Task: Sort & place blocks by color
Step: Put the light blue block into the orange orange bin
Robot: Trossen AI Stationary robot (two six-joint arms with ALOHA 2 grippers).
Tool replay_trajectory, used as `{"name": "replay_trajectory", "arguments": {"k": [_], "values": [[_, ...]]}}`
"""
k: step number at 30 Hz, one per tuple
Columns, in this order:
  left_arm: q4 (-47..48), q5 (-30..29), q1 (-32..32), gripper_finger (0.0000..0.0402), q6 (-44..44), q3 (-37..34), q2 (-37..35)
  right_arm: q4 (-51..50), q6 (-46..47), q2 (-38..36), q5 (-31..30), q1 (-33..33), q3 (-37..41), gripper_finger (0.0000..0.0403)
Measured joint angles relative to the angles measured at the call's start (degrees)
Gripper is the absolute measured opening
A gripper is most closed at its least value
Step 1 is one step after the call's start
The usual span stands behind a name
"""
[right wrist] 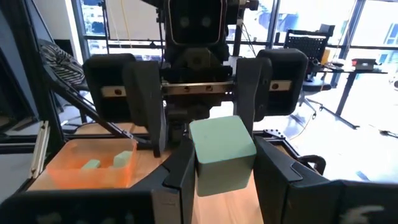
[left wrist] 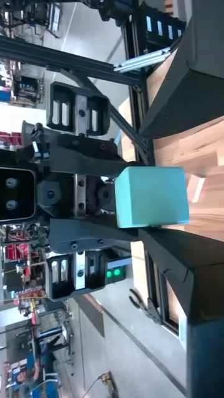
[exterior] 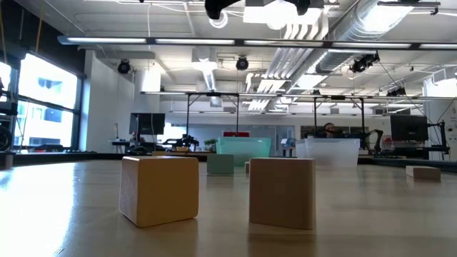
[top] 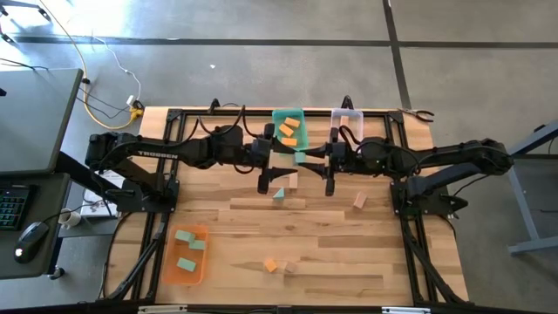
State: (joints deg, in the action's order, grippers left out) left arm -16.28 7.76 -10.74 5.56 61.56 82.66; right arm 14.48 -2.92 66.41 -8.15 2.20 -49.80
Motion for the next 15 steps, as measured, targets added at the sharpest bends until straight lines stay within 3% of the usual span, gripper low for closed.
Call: {"name": "replay_trajectory", "arguments": {"k": [8, 15], "values": [[-0.01, -4.08, 0.02, 0.0229, 0.17, 0.00, 0.60, 0.59, 0.80, 0.00, 0.16, -0.02, 0.00, 0.0098], [-0.67, -3.92, 0.02, 0.0201, 1.80, 0.01, 0.60, 0.79, 1.40, 0.00, 0.69, -0.04, 0.00, 0.0098]]}}
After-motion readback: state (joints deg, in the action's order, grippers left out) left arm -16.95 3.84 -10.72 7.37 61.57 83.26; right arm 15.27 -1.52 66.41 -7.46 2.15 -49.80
